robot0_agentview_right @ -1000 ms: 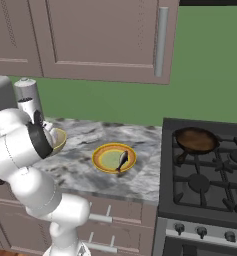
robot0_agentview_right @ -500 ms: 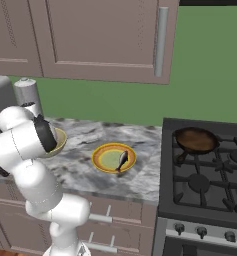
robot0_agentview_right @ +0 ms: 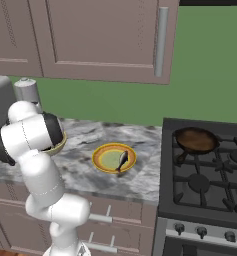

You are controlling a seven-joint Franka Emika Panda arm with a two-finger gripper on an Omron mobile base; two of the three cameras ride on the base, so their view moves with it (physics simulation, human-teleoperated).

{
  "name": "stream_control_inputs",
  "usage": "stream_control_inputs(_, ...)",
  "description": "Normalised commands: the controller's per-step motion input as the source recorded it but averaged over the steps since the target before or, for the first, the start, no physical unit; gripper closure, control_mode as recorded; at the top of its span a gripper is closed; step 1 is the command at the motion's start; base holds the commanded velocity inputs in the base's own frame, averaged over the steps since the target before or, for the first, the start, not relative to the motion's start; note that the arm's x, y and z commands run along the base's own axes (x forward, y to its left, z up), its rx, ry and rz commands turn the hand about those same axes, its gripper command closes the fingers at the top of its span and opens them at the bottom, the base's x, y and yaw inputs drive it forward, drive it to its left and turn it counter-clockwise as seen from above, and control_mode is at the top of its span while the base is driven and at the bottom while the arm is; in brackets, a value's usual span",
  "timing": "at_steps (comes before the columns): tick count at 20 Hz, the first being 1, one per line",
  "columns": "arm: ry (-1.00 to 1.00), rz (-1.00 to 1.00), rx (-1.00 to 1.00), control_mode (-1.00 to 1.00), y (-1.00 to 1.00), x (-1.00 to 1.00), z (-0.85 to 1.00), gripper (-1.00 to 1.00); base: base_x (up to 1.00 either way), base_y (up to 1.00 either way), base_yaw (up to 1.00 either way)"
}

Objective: Place the fish on the plate and place the eggplant on the same plate.

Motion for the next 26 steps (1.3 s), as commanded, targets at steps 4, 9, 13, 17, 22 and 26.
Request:
stream_control_inputs(4,0.0,0.0,0.0,-1.0,0.05,0.04,-0.03,-1.0,0.0,0.0,0.0)
stream_control_inputs(9,0.0,0.0,0.0,-1.0,0.09,0.0,0.0,1.0,0.0,0.0,0.0)
stream_control_inputs(13,0.0,0.0,0.0,-1.0,0.04,0.0,0.0,1.0,0.0,0.0,0.0)
stream_control_inputs(17,0.0,-0.08,0.01,-1.0,0.0,0.0,0.17,1.0,0.0,0.0,0.0)
stream_control_inputs(22,0.0,-0.16,0.1,-1.0,-0.01,0.0,0.84,1.0,0.0,0.0,0.0)
stream_control_inputs(26,0.0,-0.09,0.04,-1.0,-0.14,-0.3,0.51,1.0,0.0,0.0,0.0)
